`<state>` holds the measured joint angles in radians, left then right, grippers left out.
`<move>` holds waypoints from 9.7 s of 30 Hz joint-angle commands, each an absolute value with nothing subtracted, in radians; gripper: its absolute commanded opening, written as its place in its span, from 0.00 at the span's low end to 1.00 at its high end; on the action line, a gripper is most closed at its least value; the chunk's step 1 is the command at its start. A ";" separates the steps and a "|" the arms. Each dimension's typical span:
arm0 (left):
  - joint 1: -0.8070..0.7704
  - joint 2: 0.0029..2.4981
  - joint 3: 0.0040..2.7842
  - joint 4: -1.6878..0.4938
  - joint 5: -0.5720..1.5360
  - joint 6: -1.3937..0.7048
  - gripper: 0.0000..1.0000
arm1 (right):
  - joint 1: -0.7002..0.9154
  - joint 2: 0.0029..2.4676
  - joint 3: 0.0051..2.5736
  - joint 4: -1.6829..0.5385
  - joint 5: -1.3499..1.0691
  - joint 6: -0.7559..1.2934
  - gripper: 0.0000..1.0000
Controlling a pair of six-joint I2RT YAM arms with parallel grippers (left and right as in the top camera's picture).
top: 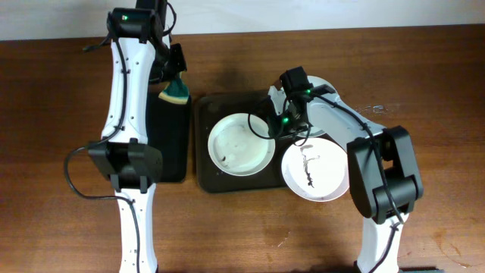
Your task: Clean dirty plates on tray and stack at the side
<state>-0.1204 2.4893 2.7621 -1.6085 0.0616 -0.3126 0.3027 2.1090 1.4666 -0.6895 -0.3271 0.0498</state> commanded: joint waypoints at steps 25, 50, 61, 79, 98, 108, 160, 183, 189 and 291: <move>-0.327 2.798 2.614 -1.624 0.431 0.218 0.00 | 0.347 2.150 1.489 -0.707 -0.224 0.555 0.04; -0.285 2.798 2.612 -1.395 0.674 0.239 0.00 | 0.347 2.150 1.489 -0.704 -0.224 0.554 0.04; -0.263 2.798 2.658 -1.653 0.054 -0.327 0.00 | 0.347 2.150 1.489 -0.703 -0.224 0.532 0.04; -0.218 2.576 2.940 -1.689 0.239 -0.050 0.00 | 0.280 2.152 1.474 -0.706 -0.314 0.449 0.04; -0.369 2.054 1.848 -1.194 0.070 -0.434 0.00 | 0.280 2.152 1.473 -0.710 -0.310 0.441 0.04; -0.366 1.982 1.353 -0.516 0.020 -0.433 0.00 | 0.280 2.152 1.473 -0.702 -0.310 0.441 0.04; -0.194 1.995 1.676 -0.858 0.048 -0.299 0.00 | 0.851 1.777 1.560 -0.886 1.425 0.353 0.04; -0.194 1.995 1.676 -0.858 0.048 -0.299 0.00 | -0.118 1.734 1.558 -1.011 -0.268 0.242 0.04; -0.194 1.995 1.676 -0.848 0.048 -0.299 0.00 | -0.448 1.774 1.475 -0.969 -0.119 0.244 0.04; -0.429 2.194 1.616 -0.807 -0.133 -0.432 0.00 | 0.327 1.955 1.188 -0.493 -0.340 0.475 0.04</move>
